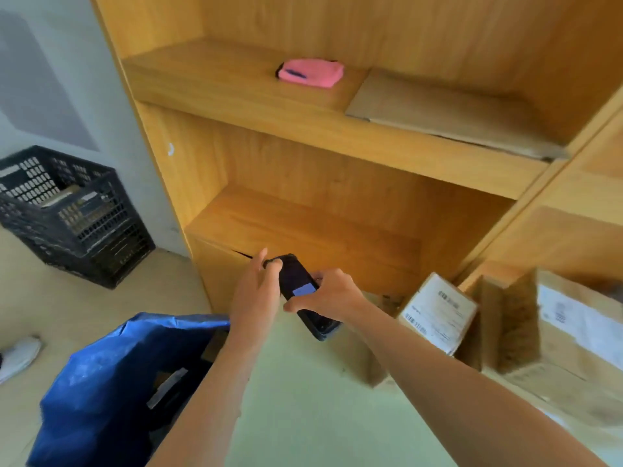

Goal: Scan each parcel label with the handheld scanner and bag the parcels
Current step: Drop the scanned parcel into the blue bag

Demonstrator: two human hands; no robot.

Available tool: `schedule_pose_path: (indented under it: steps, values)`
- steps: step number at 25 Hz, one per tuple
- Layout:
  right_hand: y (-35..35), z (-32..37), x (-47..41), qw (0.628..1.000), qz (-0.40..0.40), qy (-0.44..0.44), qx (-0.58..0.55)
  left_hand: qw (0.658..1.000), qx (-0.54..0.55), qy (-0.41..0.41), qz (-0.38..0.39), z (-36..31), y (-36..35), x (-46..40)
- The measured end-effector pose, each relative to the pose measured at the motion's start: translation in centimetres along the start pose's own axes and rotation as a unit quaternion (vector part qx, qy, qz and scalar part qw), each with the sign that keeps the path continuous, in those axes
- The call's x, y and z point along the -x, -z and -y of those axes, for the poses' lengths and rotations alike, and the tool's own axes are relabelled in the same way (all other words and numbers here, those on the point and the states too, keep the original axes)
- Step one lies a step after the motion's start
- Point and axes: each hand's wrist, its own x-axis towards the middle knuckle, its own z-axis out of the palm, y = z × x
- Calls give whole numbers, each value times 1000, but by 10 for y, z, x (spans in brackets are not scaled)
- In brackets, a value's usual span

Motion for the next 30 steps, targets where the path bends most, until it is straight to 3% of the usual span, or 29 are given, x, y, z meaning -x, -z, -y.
schedule_pose_path:
  steps: [8, 12, 17, 30]
  values:
    - [128, -94, 76, 985, -90, -65, 133, 988, -5, -96, 118, -85, -122, 52]
    - [169, -129, 116, 947, -122, -118, 273, 981, -62, -104, 154, -86, -162, 64]
    - [194, -153, 131, 890, -67, -182, 413, 965, -148, -93, 194, -70, -180, 71]
    - [198, -148, 121, 853, -9, -247, 459, 937, -212, -59, 272, -54, -203, 50]
